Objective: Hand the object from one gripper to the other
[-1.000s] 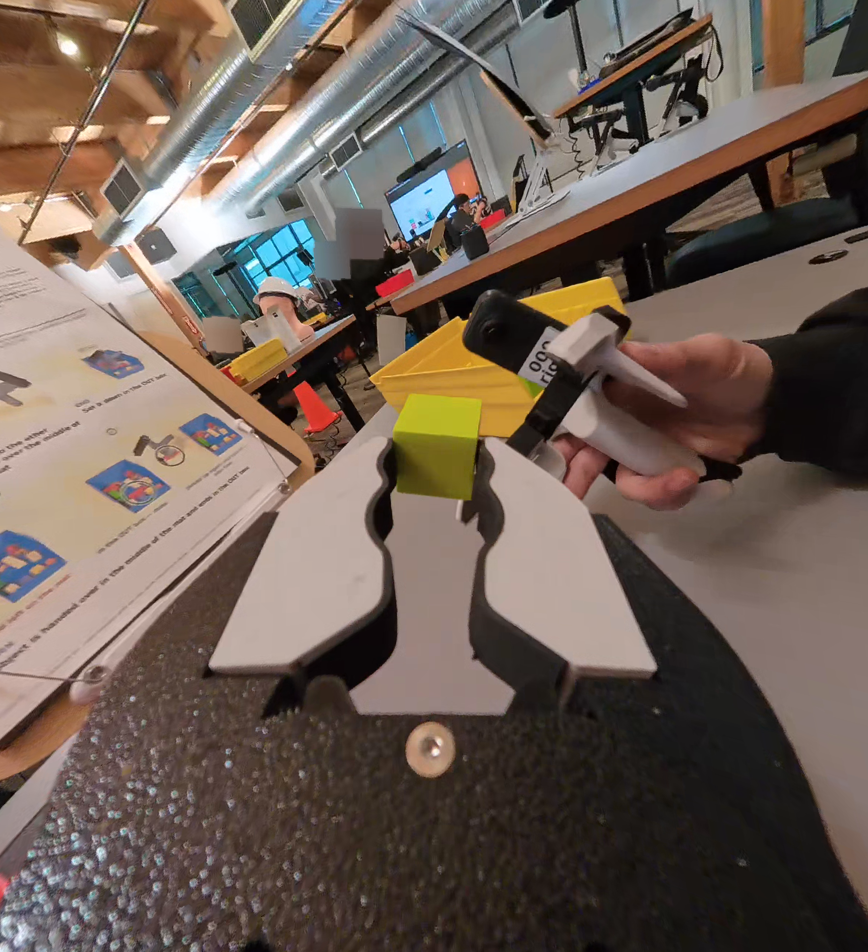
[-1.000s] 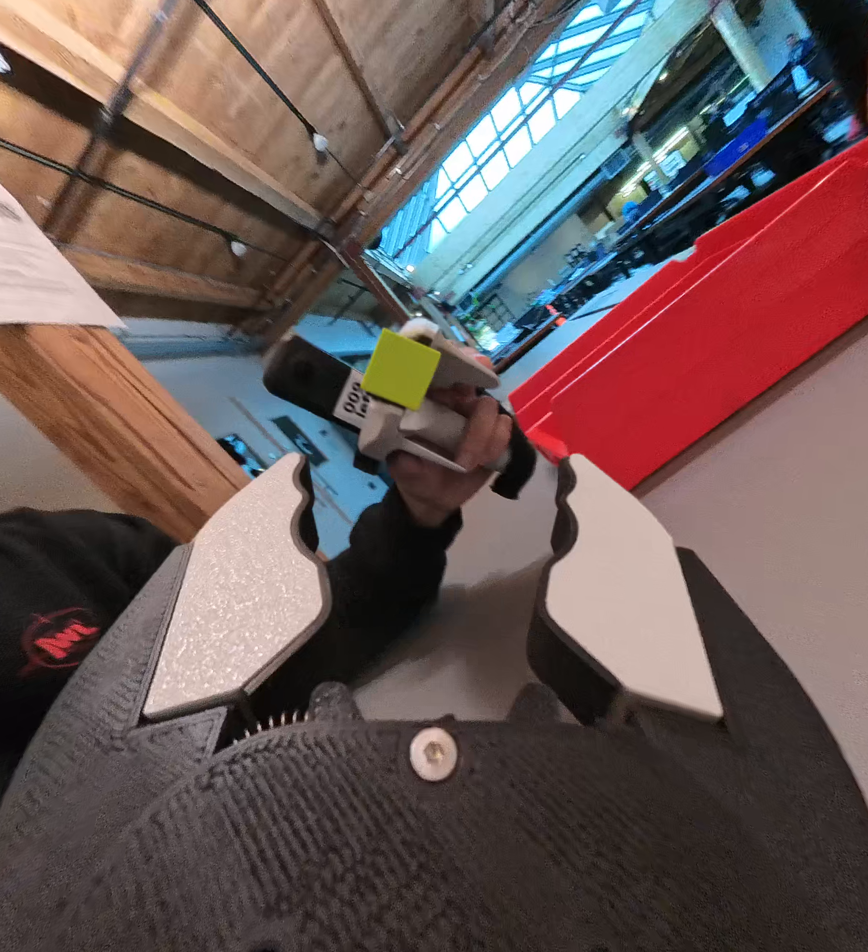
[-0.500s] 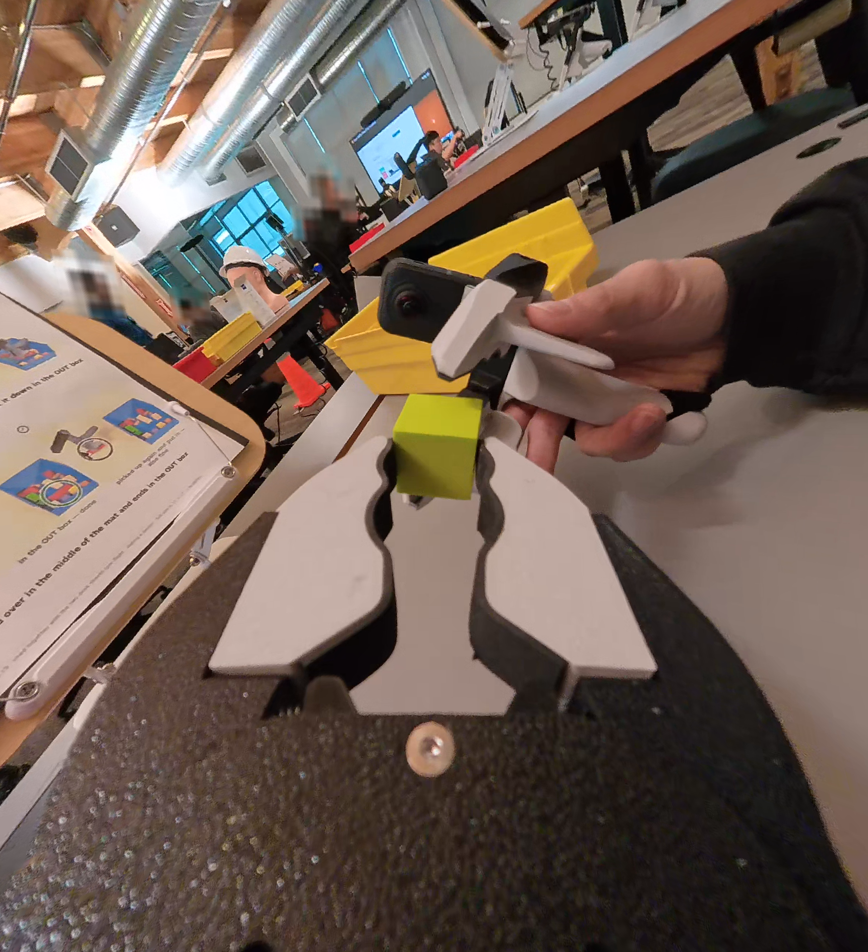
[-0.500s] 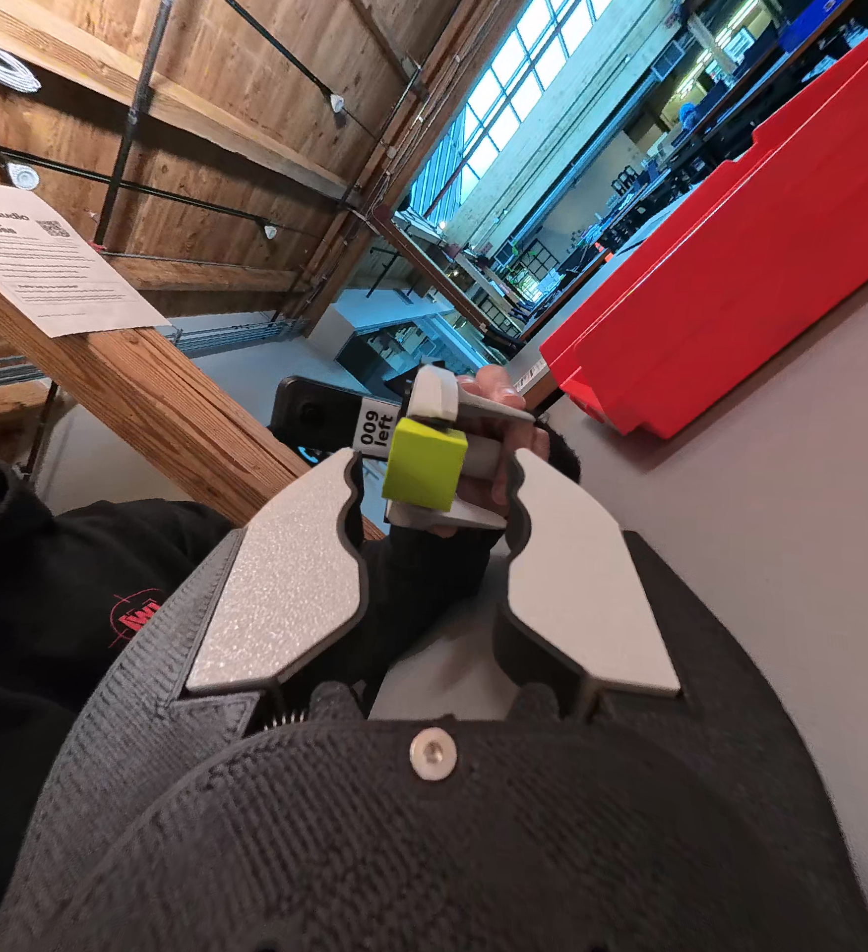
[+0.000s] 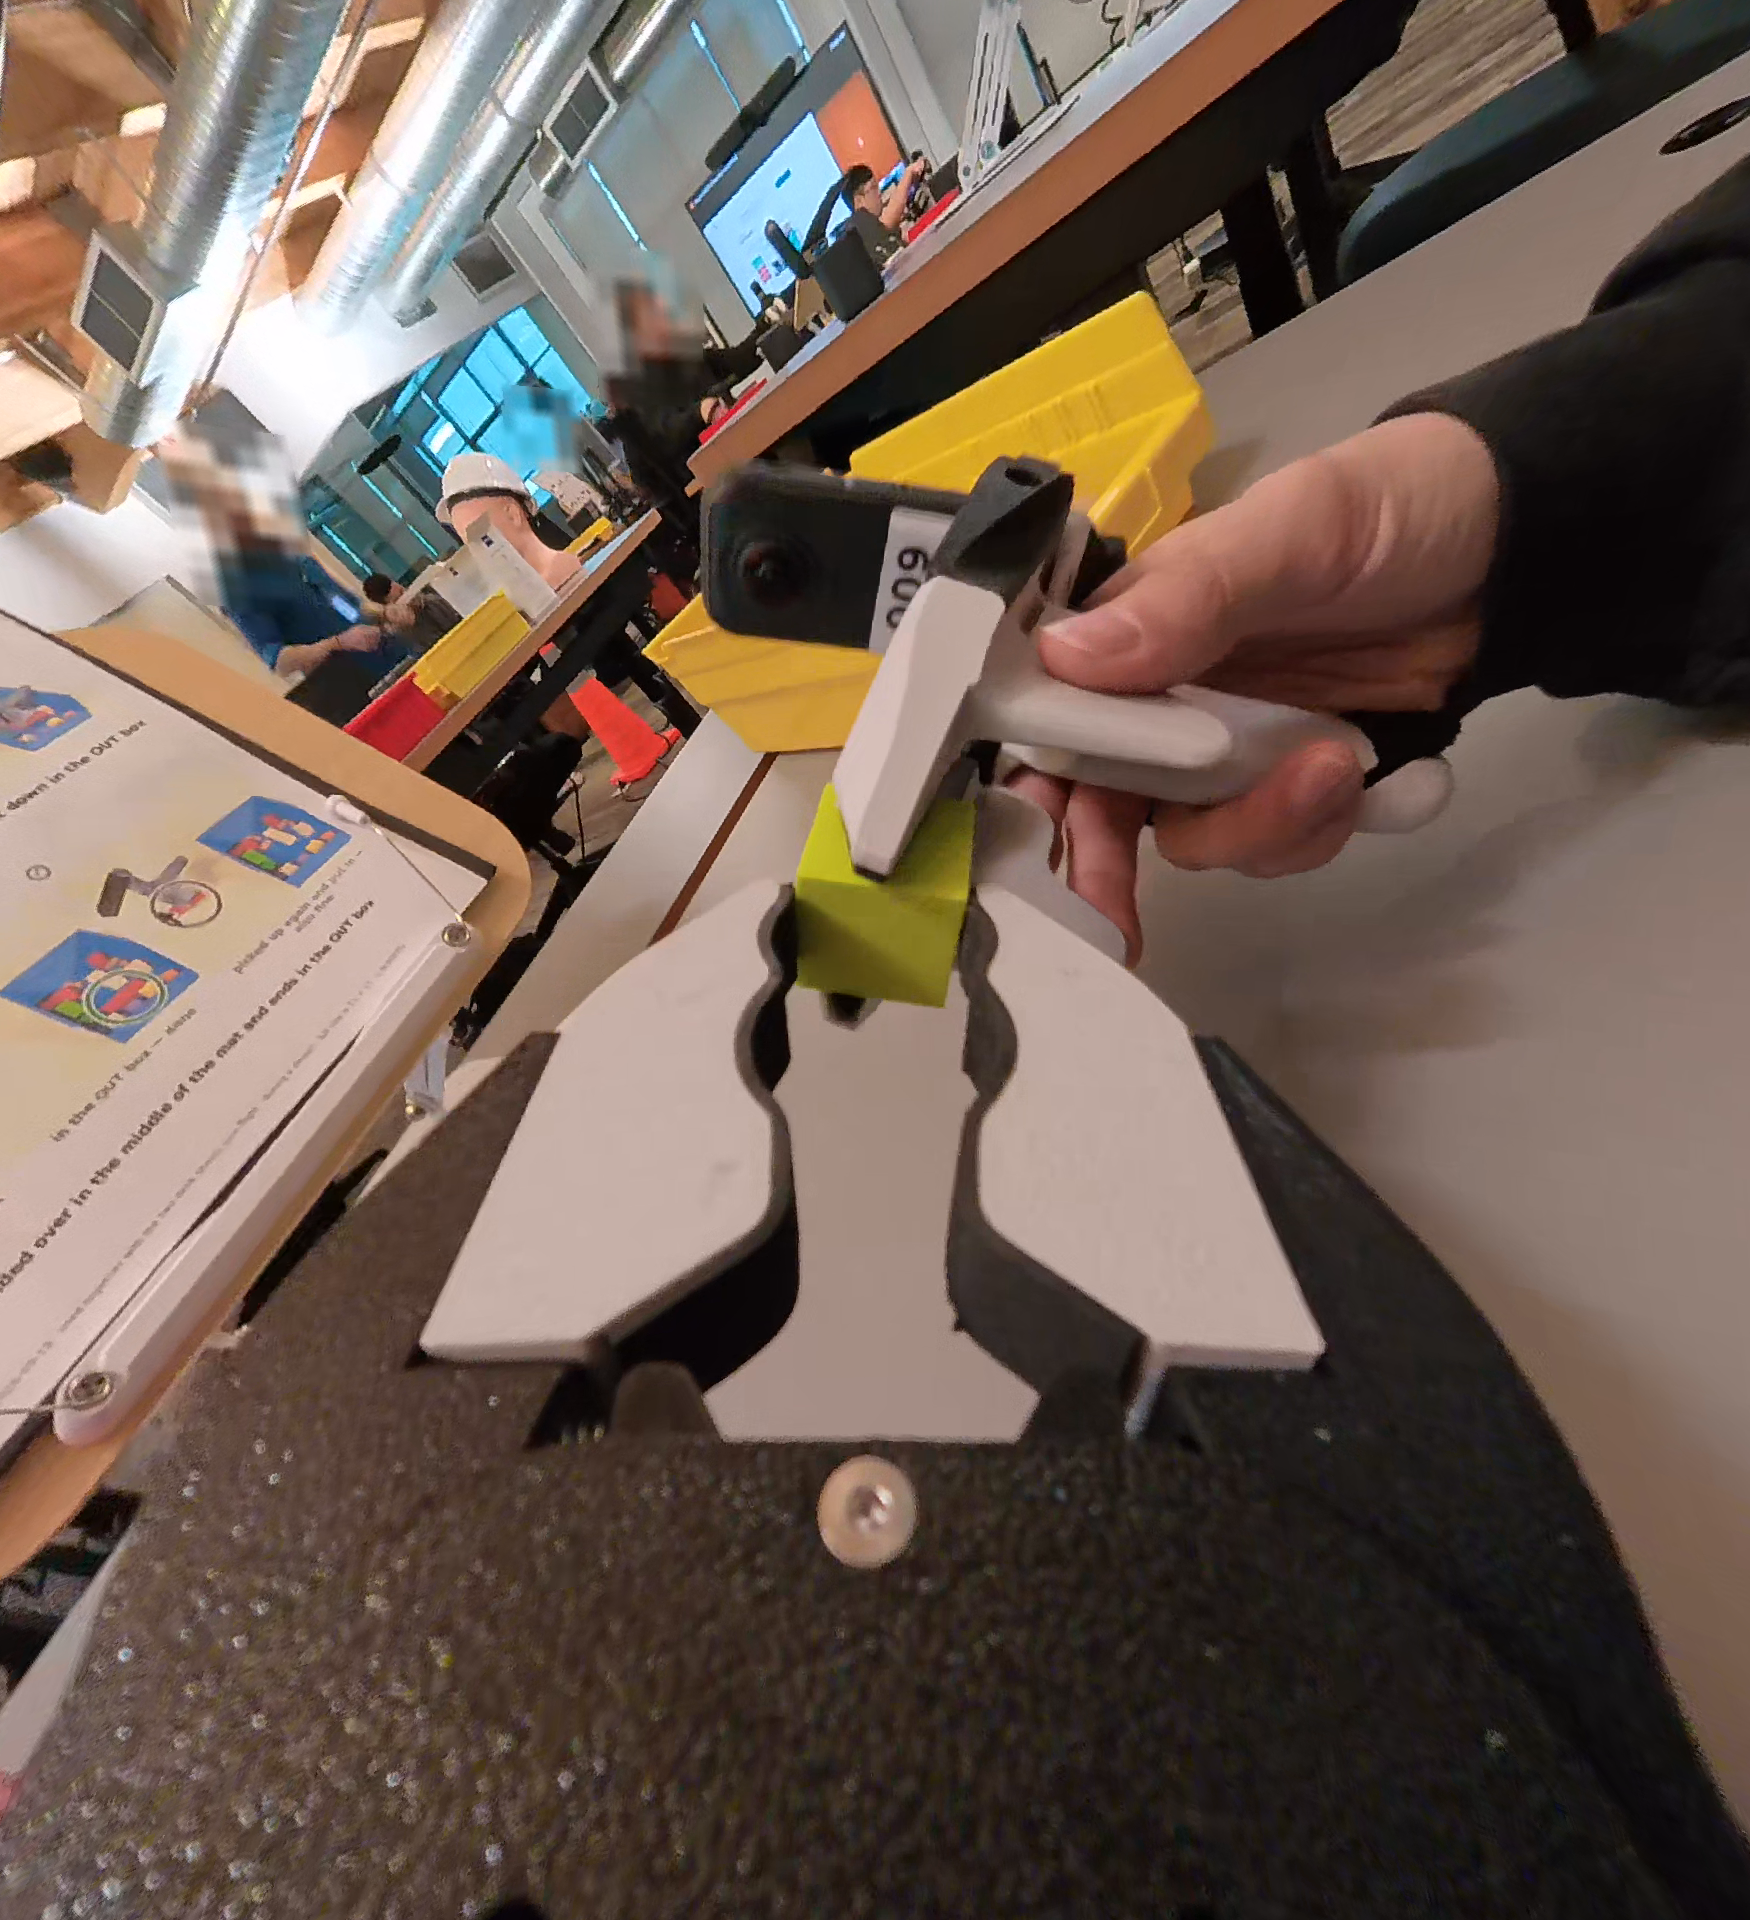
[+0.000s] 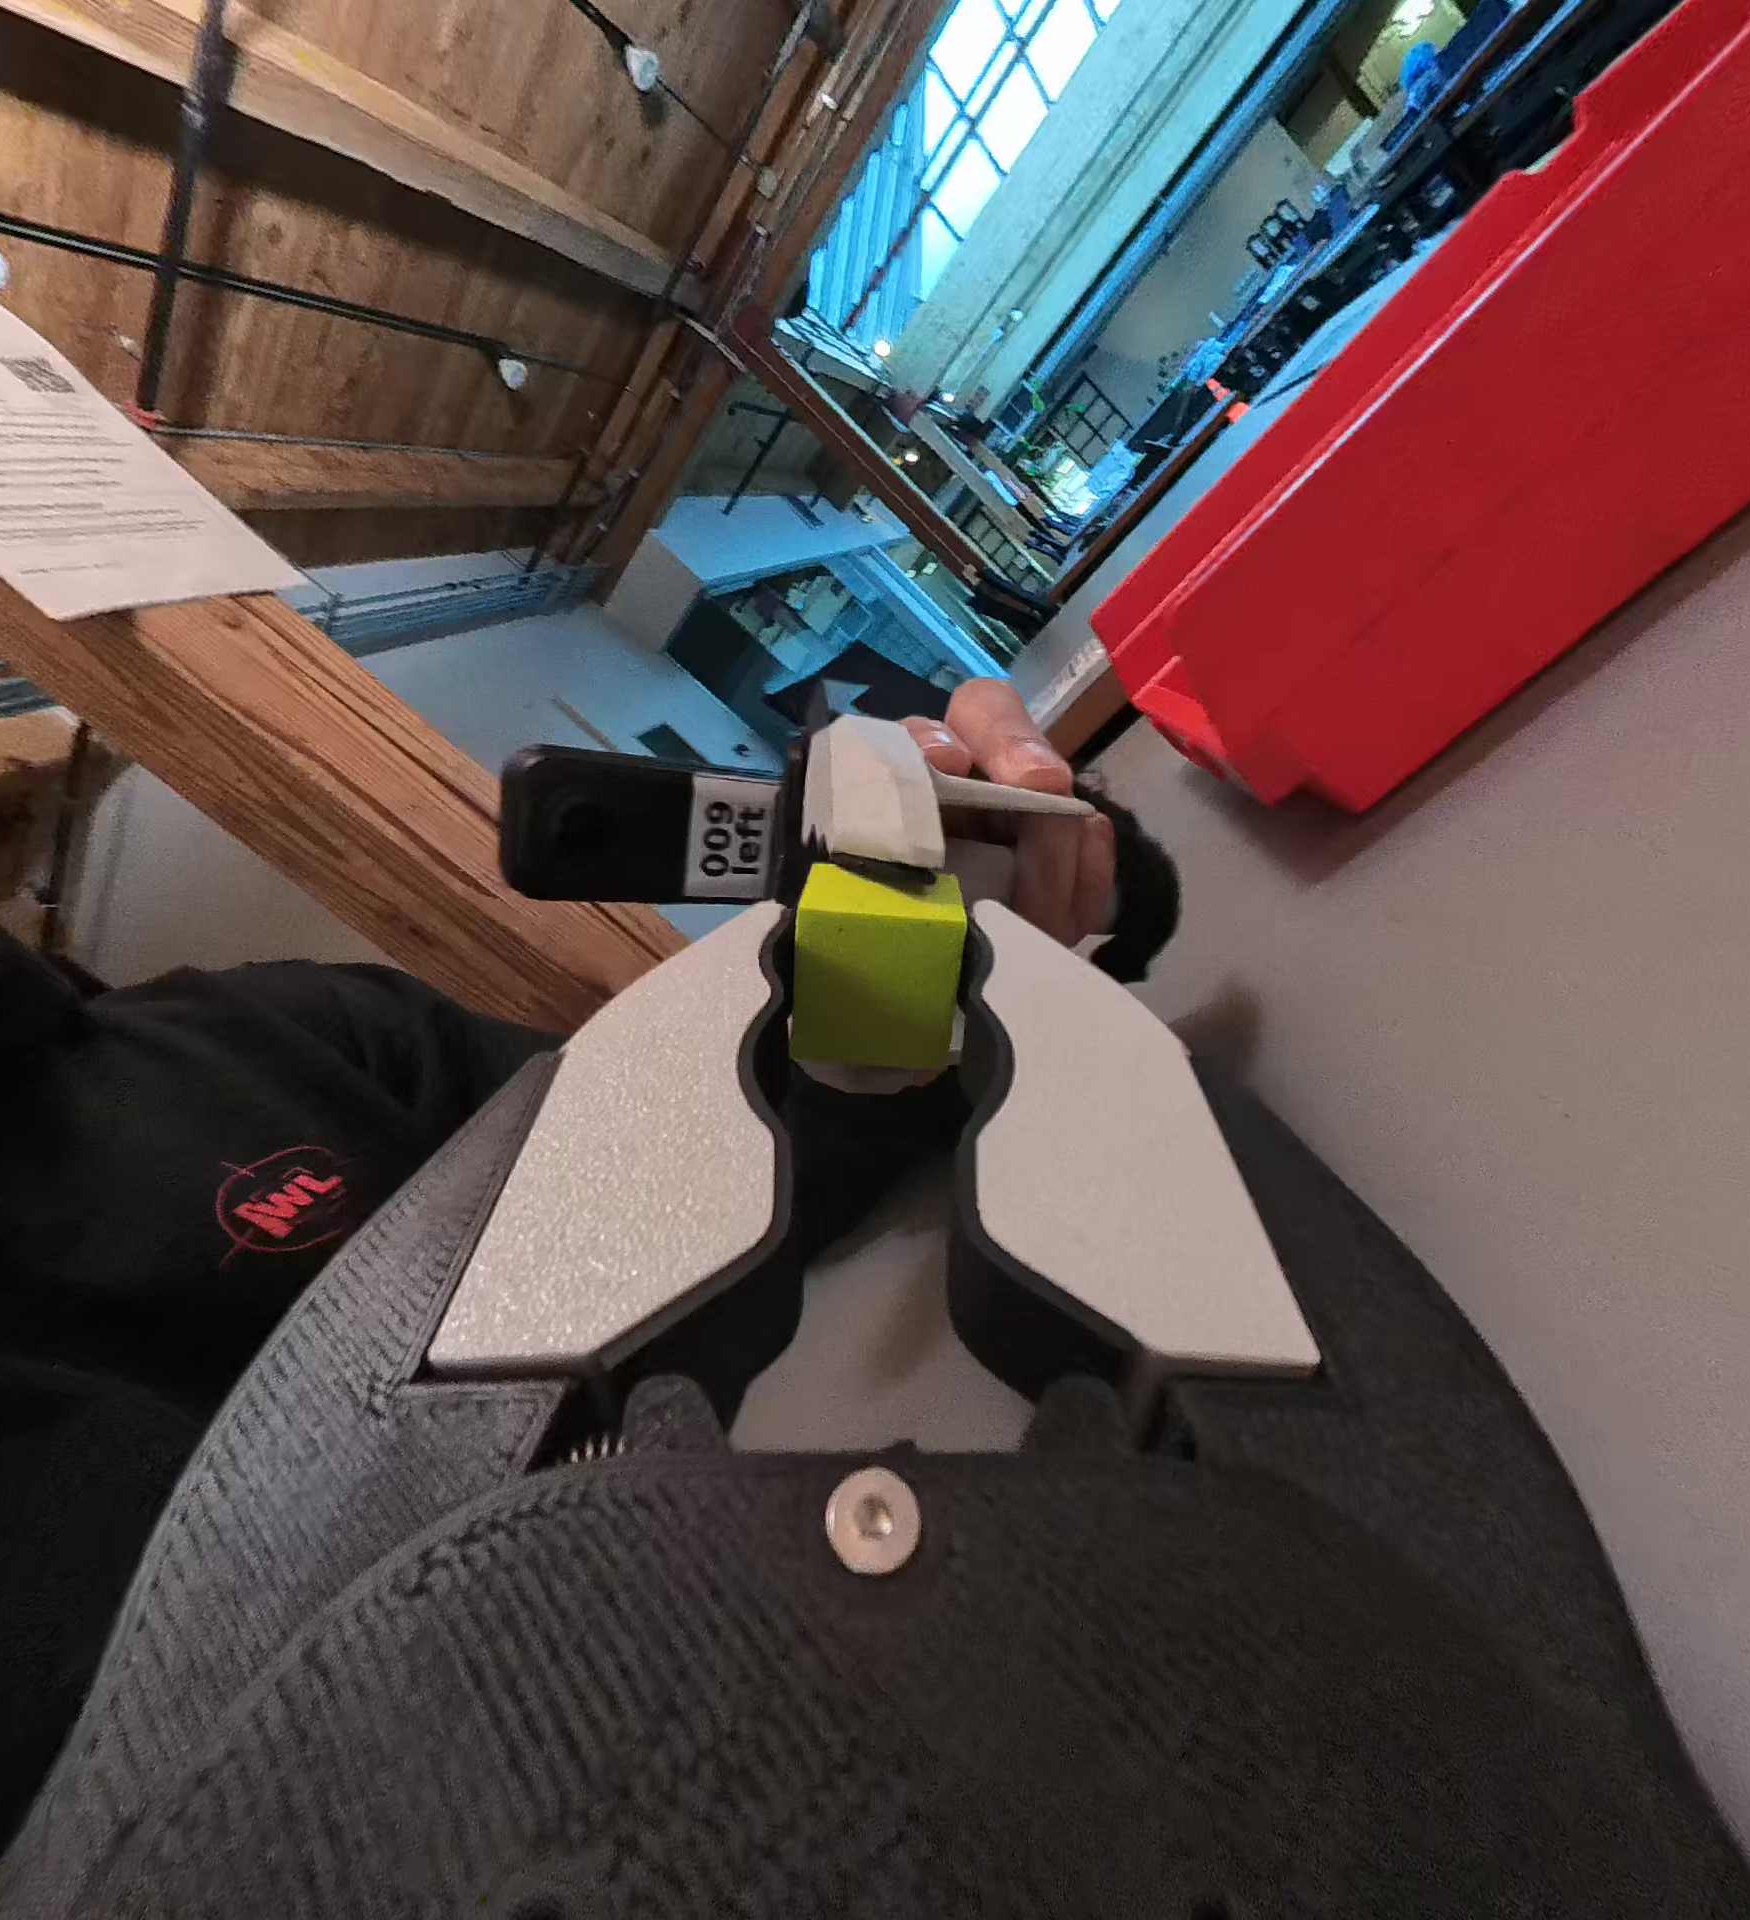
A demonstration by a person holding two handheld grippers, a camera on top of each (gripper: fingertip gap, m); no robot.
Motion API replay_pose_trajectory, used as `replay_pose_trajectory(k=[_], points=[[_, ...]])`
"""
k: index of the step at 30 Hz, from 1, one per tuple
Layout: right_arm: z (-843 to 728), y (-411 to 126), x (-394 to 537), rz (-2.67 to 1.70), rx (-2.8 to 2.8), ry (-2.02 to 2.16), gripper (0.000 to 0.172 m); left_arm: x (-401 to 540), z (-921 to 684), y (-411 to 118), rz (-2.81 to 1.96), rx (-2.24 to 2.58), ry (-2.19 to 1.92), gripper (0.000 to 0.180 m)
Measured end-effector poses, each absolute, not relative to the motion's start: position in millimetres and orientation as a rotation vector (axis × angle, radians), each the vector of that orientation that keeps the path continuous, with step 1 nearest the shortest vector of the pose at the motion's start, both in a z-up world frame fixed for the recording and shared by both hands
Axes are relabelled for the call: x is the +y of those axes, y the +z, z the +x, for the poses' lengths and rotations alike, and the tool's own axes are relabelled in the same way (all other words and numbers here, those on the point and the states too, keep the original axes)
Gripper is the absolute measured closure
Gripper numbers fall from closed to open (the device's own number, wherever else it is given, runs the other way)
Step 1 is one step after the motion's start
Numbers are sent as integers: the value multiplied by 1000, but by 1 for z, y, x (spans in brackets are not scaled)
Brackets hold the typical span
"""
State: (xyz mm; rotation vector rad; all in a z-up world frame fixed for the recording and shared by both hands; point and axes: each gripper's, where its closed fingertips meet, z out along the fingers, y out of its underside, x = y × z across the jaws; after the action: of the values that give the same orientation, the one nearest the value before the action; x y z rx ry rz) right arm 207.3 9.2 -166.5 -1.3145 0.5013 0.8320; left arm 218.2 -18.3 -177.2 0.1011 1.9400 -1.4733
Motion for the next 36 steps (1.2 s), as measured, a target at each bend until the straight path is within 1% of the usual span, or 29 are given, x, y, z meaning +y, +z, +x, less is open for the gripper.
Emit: replay_pose_trajectory(k=[1, 3, 5, 7, 9, 11, 12, 14, 16, 19, 26, 36], points=[[209, -167, 9, -1336, 510, 796, 142, -18, 219, -177, 79, 1939, -1477, 150], [215, -162, 5, -1339, 508, 704, 143, -18, 221, -173, 40, 1906, -1507, 138], [226, -142, -13, -1261, 501, 576, 143, -14, 224, -170, -3, 1881, -1514, 135], [245, -120, -47, -1194, 518, 315, 143, -10, 229, -171, -48, 1882, -1510, 135], [265, -105, -98, -1197, 591, -68, 143, -7, 233, -170, -75, 1870, -1504, 137], [287, -103, -171, -1229, 790, -498, 143, -6, 234, -171, -79, 1871, -1497, 139], [294, -108, -212, -1233, 917, -666, 143, -6, 234, -172, -80, 1874, -1492, 140], [299, -127, -284, -1207, 1168, -853, 143, -6, 235, -173, -81, 1877, -1475, 142], [299, -149, -331, -1161, 1340, -883, 143, -6, 236, -175, -78, 1883, -1458, 144], [298, -175, -366, -1145, 1485, -916, 143, -5, 237, -178, -77, 1891, -1437, 146], [304, -205, -376, -1456, 1592, -1139, 142, -4, 237, -178, -80, 1900, -1443, 149], [311, -222, -372, -1580, 1591, -1152, 142, -3, 238, -179, -99, 1922, -1444, 151]])
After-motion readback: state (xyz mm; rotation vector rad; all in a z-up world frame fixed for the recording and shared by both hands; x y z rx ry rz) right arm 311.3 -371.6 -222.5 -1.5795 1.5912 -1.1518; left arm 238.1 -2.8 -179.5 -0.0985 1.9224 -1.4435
